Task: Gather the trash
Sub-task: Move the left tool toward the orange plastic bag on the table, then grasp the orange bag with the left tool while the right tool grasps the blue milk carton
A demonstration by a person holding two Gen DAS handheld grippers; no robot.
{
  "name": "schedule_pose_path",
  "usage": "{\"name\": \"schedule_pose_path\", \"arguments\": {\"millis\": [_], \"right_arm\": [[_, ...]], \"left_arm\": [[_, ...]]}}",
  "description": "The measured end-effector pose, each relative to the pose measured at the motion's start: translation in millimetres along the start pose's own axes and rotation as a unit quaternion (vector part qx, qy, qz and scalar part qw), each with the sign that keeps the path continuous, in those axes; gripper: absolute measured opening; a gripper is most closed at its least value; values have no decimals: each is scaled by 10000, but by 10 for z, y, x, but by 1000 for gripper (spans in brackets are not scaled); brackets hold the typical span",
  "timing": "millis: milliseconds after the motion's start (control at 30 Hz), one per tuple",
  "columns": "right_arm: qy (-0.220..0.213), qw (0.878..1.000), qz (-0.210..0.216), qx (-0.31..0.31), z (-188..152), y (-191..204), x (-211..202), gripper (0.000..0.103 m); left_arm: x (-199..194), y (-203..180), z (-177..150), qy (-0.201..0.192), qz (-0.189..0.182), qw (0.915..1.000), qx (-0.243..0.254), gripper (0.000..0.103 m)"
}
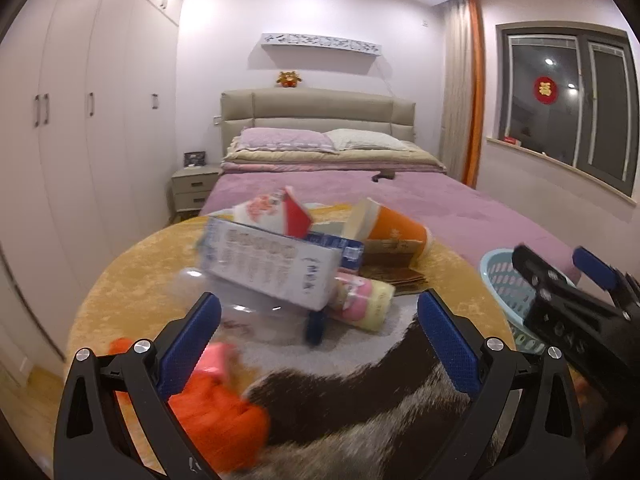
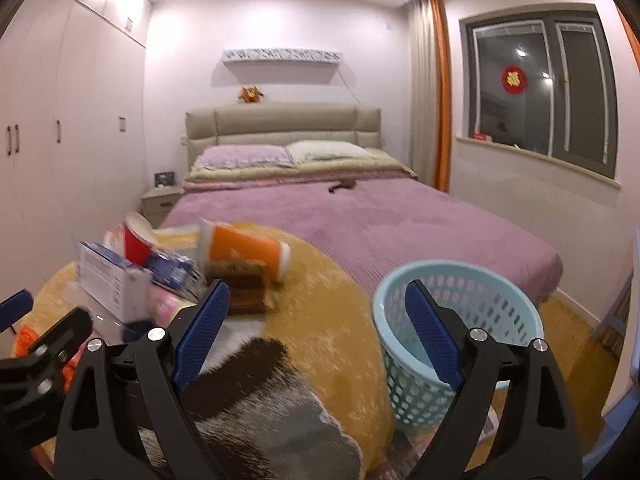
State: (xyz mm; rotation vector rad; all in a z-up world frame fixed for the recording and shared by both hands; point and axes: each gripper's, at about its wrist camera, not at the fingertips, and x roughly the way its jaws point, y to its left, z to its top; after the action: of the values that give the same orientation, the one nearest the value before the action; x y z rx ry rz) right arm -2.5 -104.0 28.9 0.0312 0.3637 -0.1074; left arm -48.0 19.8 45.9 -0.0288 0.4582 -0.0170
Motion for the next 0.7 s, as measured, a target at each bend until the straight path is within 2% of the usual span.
{"name": "schedule_pose_path", "arguments": {"millis": [167, 333, 433, 500, 700], "right_arm": [[-82, 9995, 306, -97, 69, 186, -96, 85], [142, 9966, 758, -296, 4, 454, -14, 85], [291, 9934, 1038, -379, -24, 568, 65, 85], [375, 9914, 1170, -440, -50, 653, 109, 81], [622, 9855, 1493, -518, -19, 786, 298, 80]], "left_arm": [[-256, 448, -67, 240, 480, 9978, -395, 96], [-174, 977, -265, 868, 867, 9868, -1055, 96], [-46, 1173, -360, 1176, 848, 9790, -1432, 96], [57, 1224, -403, 1340, 702, 9758, -1576, 96], [382, 1145, -493, 1838, 404, 9687, -1618, 96]]}}
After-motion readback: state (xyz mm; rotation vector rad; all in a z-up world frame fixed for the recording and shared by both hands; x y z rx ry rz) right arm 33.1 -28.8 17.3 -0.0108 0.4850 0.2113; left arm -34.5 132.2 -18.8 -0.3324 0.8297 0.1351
